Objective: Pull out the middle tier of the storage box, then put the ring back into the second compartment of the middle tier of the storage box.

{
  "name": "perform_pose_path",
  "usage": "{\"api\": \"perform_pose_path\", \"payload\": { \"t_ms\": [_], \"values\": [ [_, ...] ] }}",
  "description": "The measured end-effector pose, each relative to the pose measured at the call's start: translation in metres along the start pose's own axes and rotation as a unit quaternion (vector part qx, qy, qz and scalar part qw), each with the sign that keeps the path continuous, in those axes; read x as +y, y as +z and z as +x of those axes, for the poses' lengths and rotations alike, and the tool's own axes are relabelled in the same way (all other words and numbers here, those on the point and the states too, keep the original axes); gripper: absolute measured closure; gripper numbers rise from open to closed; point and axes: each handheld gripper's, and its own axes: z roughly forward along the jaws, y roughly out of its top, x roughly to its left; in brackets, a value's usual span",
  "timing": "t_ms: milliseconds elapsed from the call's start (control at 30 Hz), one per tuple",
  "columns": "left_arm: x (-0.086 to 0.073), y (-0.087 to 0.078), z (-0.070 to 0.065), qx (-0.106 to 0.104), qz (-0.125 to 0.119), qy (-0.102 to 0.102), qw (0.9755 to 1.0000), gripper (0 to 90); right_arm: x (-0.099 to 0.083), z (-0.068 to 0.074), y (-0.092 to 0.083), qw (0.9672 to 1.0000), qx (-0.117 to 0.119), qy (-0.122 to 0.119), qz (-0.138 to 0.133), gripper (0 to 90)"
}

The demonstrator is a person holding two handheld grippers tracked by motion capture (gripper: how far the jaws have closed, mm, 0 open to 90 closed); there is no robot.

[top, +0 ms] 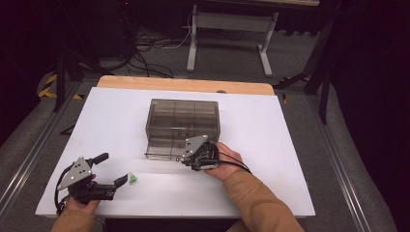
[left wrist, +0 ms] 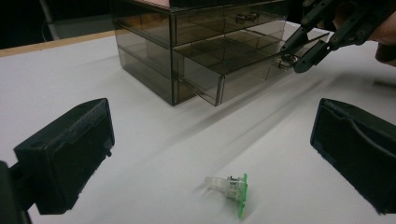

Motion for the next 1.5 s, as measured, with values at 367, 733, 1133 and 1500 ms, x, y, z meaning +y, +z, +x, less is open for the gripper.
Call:
{"api": "perform_pose_path", "payload": {
  "t_ms": [367,733,1133,1500],
  "values": [
    [0.0,0.0,0.0,-0.002,0.001,0.0,1.0,0.6,-0.001,0.002,-0.002,0.9998,0.01,0.006,-0.018,64.9],
    [0.008,0.002,-0.001,-0.015,0.029,-0.001,0.9995,0.5,-0.007,-0.001,-0.025,0.9943,-0.004,0.052,-0.093,28.5],
    [0.025,0.018,0.007,-0.048,0.064,0.016,0.9967,0.2,-0.033,-0.001,-0.059,0.9783,-0.052,0.114,-0.165,10.7],
    [0.028,0.031,0.01,-0.067,0.101,0.028,0.9922,0.5,-0.074,0.003,-0.084,0.9633,-0.094,0.164,-0.191,6.4]
  ]
}}
